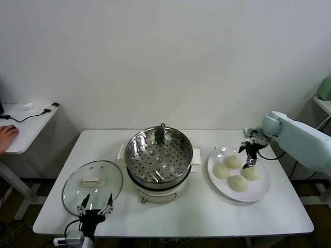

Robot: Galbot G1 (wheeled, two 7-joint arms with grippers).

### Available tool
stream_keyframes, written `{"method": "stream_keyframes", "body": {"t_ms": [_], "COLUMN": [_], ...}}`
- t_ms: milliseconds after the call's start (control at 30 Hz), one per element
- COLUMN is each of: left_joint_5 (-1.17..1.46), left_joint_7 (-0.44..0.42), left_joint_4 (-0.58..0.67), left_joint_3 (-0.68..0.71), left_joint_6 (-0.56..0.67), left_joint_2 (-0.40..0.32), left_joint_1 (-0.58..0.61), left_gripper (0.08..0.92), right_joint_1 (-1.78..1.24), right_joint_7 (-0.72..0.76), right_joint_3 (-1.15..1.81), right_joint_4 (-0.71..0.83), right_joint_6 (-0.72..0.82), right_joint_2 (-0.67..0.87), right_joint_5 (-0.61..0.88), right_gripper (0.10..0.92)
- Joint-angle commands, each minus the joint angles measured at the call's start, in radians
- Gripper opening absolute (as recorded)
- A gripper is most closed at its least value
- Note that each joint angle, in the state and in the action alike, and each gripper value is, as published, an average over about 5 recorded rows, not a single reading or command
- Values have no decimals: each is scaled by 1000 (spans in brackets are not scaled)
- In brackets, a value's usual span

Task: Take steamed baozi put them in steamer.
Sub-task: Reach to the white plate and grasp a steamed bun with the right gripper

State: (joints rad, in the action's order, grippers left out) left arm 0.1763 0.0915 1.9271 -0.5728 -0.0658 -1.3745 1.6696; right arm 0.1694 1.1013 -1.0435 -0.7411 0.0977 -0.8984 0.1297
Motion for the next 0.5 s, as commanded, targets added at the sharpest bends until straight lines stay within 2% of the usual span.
{"method": "stream_keyframes", "body": {"t_ms": [33,400,500], "left_joint_5": [-2,-16,-17], "left_joint_7": [0,0,0], "left_joint_4": [-4,-5,0], "left_joint_3": [0,5,5], "left_joint_6": [0,2,2], "left_joint_2": [-1,-11,-14], "left_joint_1": [0,3,5], "left_gripper": [823,823,823], "right_joint_1": [-55,-62,-63], "right_joint_7": [-7,4,7], "right_joint_3": [76,100,104], "right_joint_4": [201,237,229], "right_joint_6": [-19,-32,-34], "right_joint_2": [-133,-159,-156], "right_joint_5": [-48,-92,-93], "right_gripper": [823,813,757]}}
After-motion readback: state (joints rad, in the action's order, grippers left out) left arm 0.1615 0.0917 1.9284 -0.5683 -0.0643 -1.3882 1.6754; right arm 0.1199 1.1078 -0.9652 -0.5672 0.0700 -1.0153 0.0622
